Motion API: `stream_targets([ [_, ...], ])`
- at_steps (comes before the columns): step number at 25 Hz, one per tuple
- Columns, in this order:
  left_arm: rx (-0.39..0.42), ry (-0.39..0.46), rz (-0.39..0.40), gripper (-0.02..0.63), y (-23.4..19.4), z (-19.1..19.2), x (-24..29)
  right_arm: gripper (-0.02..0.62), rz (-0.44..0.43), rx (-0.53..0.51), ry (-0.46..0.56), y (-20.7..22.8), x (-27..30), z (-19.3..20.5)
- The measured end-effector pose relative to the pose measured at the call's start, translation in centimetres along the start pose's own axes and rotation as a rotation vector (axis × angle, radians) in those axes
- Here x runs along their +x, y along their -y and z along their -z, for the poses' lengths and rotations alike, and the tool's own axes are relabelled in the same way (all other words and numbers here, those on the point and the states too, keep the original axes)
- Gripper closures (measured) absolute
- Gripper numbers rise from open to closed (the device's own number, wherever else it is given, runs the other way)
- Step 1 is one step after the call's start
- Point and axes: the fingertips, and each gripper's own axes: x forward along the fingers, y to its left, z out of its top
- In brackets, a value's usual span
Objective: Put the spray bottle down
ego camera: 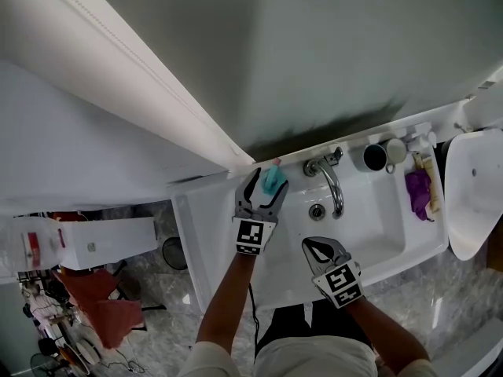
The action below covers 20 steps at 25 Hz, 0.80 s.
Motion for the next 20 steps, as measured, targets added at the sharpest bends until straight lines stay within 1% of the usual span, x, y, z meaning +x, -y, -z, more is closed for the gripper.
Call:
stream_targets([
  [7, 0.004, 0.002, -0.017, 0.322, 0.6, -1.7, -3.7, 0.584, 0.019, -0.042, 0.035, -2.1, -2.4, -1.9],
  [13, 0.035, 0.021, -0.037, 0.322, 0.6, -5.1, -8.5, 0.584, 0.055, -0.078, 0.083, -4.4, -4.9, -3.3],
  [16, 0.029, -0.004, -0.058, 0.322, 0.8, -6.0, -11.4, 0.584, 0.076, -0.107, 0.110, -5.9, -6.4, -3.9],
  [20, 0.010, -0.018, -0.081, 0.331, 1.3, -7.3, -14.9, 0.584, 0.101, -0.128, 0.173, -7.4, -8.5, -5.9],
])
